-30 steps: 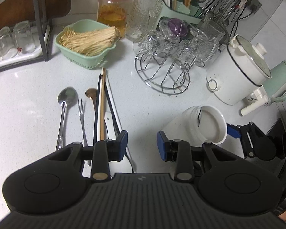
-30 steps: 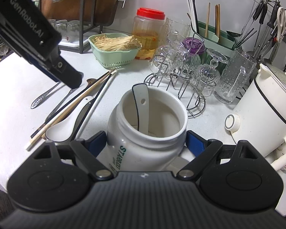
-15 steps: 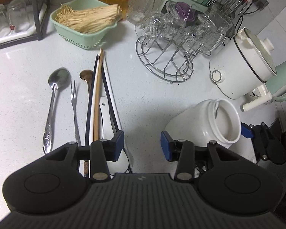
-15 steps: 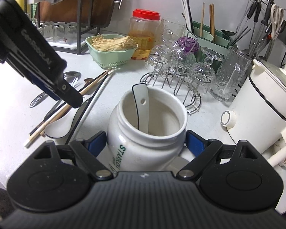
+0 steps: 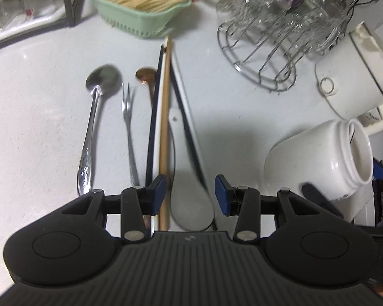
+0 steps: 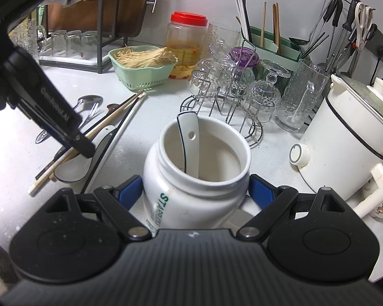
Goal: Organize utensils
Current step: 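Grasp the second white ceramic spoon by its handle with the left tool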
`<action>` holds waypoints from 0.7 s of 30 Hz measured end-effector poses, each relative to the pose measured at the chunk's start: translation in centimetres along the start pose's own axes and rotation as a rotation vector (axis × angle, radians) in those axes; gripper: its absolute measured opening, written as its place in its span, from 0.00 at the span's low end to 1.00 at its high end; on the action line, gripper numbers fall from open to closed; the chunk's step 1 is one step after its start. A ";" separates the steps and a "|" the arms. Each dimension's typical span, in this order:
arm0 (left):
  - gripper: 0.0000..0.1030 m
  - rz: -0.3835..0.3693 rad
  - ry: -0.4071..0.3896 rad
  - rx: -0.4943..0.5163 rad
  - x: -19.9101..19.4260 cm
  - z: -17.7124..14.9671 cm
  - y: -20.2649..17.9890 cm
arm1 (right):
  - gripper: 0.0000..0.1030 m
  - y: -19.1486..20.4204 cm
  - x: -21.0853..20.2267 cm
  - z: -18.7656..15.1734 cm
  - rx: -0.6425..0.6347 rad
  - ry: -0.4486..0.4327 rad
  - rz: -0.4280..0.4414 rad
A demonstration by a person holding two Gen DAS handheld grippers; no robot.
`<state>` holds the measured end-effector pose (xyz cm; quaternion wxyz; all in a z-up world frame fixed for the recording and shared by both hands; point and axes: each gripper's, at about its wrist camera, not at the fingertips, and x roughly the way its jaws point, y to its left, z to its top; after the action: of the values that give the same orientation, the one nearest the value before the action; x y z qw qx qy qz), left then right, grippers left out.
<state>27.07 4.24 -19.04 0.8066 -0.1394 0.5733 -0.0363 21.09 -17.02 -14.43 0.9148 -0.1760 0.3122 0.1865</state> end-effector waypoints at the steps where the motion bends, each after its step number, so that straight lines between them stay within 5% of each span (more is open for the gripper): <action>1: 0.46 -0.001 0.011 -0.009 0.0 -0.1 0.2 | 0.89 0.0 0.0 0.0 0.001 0.000 0.000; 13: 0.46 -0.158 0.152 -0.348 0.6 -2.6 3.7 | 0.89 0.1 0.2 0.1 0.009 -0.008 -0.012; 21: 0.44 -0.224 0.151 -0.594 1.9 -3.3 5.1 | 0.89 0.1 0.2 0.0 0.006 -0.009 -0.012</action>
<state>24.14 8.15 -23.12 0.6769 -0.4277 0.5981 0.0338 21.18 -16.84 -14.54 0.9178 -0.1743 0.3076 0.1809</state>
